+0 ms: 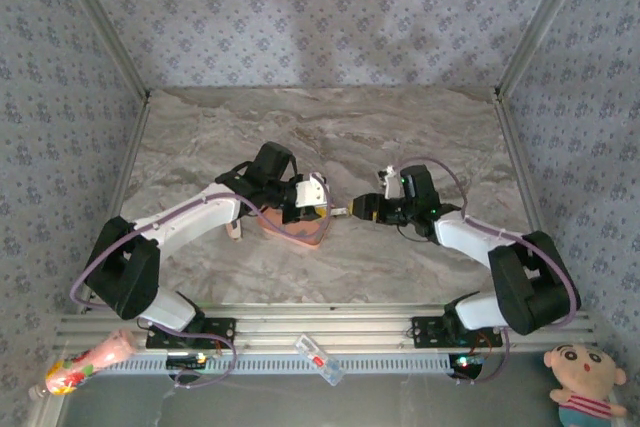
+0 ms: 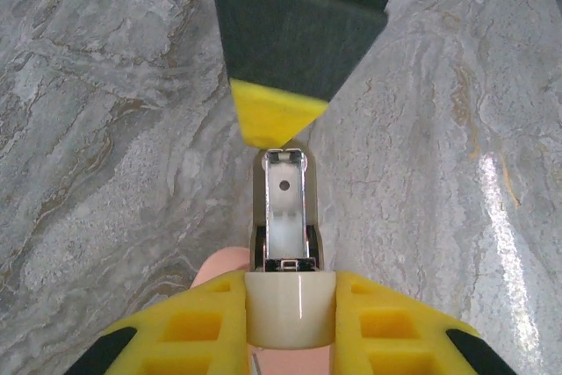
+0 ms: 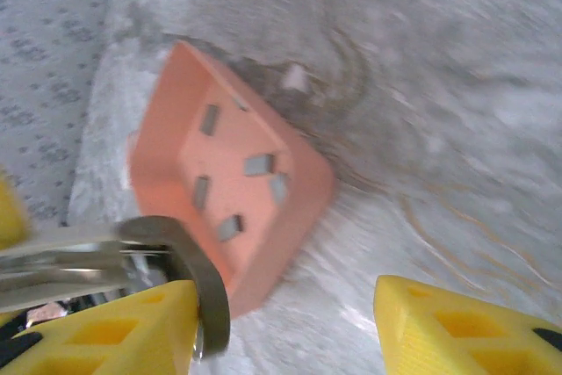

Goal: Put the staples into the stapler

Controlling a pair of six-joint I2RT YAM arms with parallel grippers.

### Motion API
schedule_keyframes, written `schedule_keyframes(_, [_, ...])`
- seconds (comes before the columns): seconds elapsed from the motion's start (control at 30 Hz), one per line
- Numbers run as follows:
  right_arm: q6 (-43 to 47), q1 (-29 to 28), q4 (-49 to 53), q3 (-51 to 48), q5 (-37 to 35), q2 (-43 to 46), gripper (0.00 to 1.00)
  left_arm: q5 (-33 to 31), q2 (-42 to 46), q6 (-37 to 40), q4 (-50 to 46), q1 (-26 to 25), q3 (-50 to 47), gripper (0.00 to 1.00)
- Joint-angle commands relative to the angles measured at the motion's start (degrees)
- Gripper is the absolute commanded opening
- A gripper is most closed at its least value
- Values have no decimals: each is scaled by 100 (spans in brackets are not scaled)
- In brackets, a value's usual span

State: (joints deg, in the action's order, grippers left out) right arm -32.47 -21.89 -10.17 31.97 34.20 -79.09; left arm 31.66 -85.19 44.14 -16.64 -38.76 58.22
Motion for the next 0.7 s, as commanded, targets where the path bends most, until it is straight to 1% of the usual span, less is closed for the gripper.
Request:
schedule_keyframes(0.0, [-172, 21, -383, -207, -150, 6, 56, 249, 142, 77, -84, -33, 178, 11])
schedule_keyframes(0.1, [48, 26, -395, -301, -307, 344, 58, 233, 165, 87, -95, -35, 181, 11])
schedule_keyframes(0.17, [438, -21, -259, -298, -454, 664, 58, 244, 187, 84, -89, -33, 181, 11])
schedule_keyframes(0.23, [1205, -159, -177, -305, -548, 1081, 60, 297, 202, 88, -93, -31, 186, 11])
schedule_keyframes(0.3, [2185, -394, -47, -306, -701, 1455, 61, 429, 198, 107, -93, -26, 193, 11])
schedule_keyframes(0.43, [4343, -852, 96, -358, -703, 1941, 64, 1033, 180, 275, -145, 31, 212, 11])
schedule_keyframes(0.53, [5165, -1004, 367, -161, -797, 1966, 66, 1252, 139, 286, -213, 44, 283, 11])
schedule_keyframes(0.67, [5768, -1033, 617, 93, -644, 1730, 66, 1392, 63, 358, -422, 44, 431, 11])
